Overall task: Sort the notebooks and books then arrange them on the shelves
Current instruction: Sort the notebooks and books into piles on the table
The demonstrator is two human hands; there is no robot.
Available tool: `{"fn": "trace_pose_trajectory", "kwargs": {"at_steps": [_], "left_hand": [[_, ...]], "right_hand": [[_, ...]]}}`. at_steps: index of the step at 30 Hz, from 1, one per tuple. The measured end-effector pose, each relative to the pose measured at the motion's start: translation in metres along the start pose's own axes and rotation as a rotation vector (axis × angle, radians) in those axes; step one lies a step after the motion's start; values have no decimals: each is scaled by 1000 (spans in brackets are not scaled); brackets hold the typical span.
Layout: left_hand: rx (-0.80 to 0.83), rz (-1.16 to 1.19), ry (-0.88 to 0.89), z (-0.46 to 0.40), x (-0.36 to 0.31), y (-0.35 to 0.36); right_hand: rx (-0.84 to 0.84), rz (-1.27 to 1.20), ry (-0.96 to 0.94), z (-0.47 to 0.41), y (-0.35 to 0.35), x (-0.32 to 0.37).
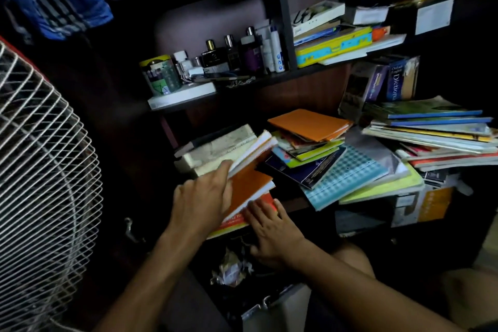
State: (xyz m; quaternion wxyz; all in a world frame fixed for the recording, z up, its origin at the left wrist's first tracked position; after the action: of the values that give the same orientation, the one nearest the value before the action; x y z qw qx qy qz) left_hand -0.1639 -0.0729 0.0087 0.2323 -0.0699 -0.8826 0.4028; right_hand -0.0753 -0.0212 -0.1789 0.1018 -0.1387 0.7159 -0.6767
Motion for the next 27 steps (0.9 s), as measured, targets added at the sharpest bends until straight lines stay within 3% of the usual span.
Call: {"fn": "trace_pose_trajectory", "kwargs": {"at_steps": [3,8,11,14,17,22,24,27], "left_hand": [[-84,69,70,15,-32,-27],[12,122,173,47,-73,5],[25,155,176,64,-87,25],[22,172,192,74,-105,29],[39,229,216,84,-129,14],[26,498,202,105,-159,-6],[-28,855,20,110,-159,-14],[-23,1683,-473,110,-170,-4]], "right_hand": [[102,-179,-30,-7,-12,-7],[13,-1205,131,54,-65,-61],[222,-1794,364,90,-48,-79],[236,-2095,492,114,-44,-83],[174,-2192,561,134,-51,-97],[114,-2080,550,179,-58,-120],[11,-1991,526,204,-69,-134],[-173,-1942,481,245,-94,-166]]}}
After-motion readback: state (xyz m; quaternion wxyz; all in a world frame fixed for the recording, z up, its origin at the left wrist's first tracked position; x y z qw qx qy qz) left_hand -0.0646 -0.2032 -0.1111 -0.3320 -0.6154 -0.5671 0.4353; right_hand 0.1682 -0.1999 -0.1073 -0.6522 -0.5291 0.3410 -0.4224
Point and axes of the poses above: each hand's wrist, its own z-axis away from the middle knuckle, its own y-axis out of the palm, x = y × z, the point moved 7 cm from there along -z, towards the middle knuckle, and after that the axes turned 9 degrees about y, right-handed, at the moved point
